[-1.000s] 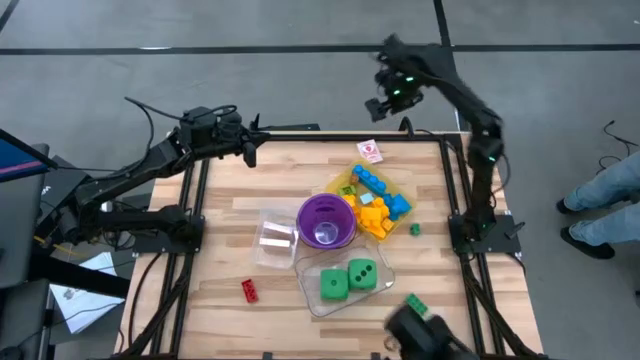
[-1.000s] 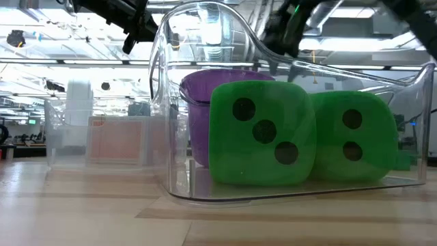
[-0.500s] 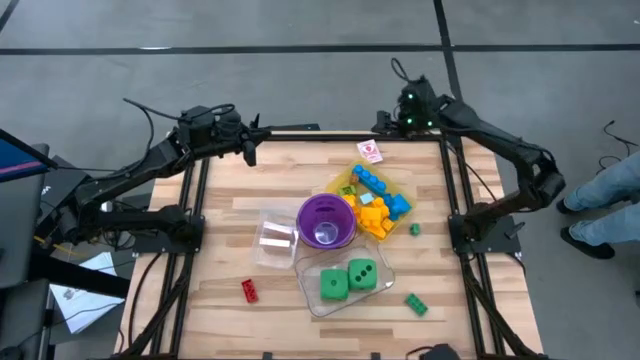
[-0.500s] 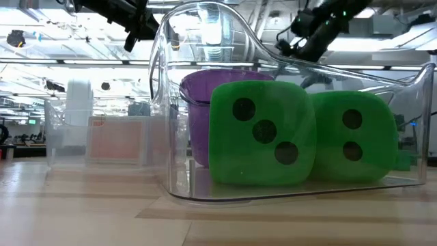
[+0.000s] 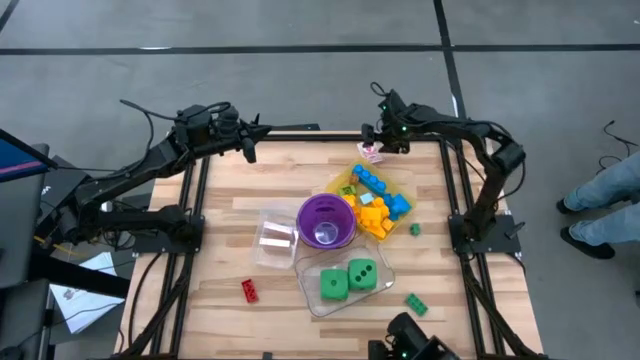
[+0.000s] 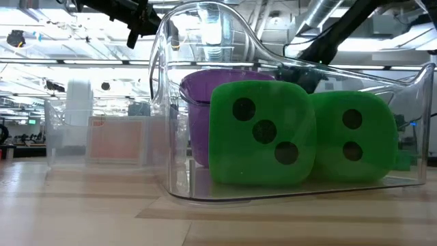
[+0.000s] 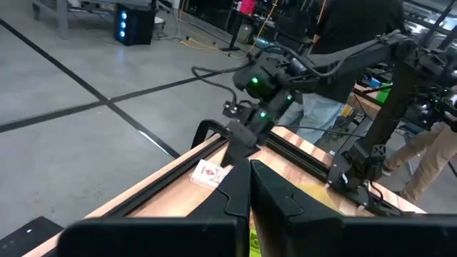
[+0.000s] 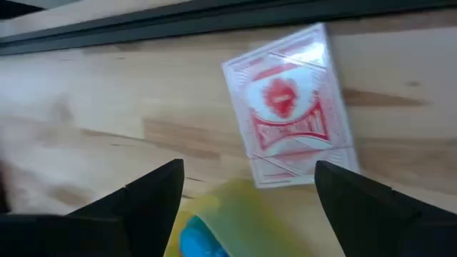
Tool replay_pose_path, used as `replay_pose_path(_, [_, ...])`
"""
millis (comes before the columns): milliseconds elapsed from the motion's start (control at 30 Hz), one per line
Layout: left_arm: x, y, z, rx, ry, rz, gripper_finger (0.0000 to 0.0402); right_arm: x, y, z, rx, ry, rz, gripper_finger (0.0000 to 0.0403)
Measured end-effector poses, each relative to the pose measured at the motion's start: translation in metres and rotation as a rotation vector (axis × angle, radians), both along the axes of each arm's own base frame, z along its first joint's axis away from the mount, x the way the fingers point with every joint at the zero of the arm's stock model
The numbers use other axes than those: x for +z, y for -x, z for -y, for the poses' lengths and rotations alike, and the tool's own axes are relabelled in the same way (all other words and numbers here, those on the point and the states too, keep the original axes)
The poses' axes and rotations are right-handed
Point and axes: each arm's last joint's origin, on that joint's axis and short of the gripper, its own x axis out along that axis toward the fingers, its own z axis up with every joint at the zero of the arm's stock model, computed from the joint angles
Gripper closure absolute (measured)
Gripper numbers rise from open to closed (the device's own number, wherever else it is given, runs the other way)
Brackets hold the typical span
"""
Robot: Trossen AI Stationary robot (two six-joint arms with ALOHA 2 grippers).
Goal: Pick & Place Toys
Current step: Put the red deck of cards into the white bin
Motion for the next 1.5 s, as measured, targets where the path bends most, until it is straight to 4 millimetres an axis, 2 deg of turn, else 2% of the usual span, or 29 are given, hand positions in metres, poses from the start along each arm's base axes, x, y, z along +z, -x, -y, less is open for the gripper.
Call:
replay_pose_path(167, [0.0, 0.0, 0.0, 0.0, 0.0, -0.001, 0.0399, -0.017, 0.0, 0.009, -0.002, -0.033, -0.007, 0.0097])
replay_pose_path(267, [0.0, 0.0, 0.0, 0.0, 0.0, -0.001, 0.0399, -0.021, -0.003, 0.011, 0.004, -0.034, 0.012, 0.0097])
replay_pose_path(367, [0.0, 0.0, 0.0, 0.0, 0.0, -0.001, 0.0399, -0.033, -0.003, 0.012, 0.008, -0.07, -0.008, 0.0097])
replay_pose_path(567, [0.0, 0.0, 0.0, 0.0, 0.001, -0.001, 0.0399, -0.04, 0.0, 0.008, 0.053, -0.11, -0.078, 0.0097])
replay_pose_path(867, [0.0, 0.0, 0.0, 0.001, 0.007, 0.003, 0.0399, -0.023, 0.026, -0.001, 0.053, -0.051, -0.321, 0.0097])
replay_pose_path(1133, [0.0, 0.0, 0.0, 0.0, 0.002, 0.0, 0.0399, -0.027, 0.048, -0.018, 0.05, -0.01, -0.304, 0.0097])
replay_pose_path(1267, [0.0, 0.0, 0.0, 0.001, 0.002, 0.0, 0.0399, -0.022, 0.05, -0.026, 0.107, 0.069, -0.311, 0.0097])
replay_pose_path(1500, [0.0, 0.0, 0.0, 0.001, 0.005, 0.002, 0.0399, -0.009, 0.047, -0.028, 0.2, 0.228, -0.349, 0.0097])
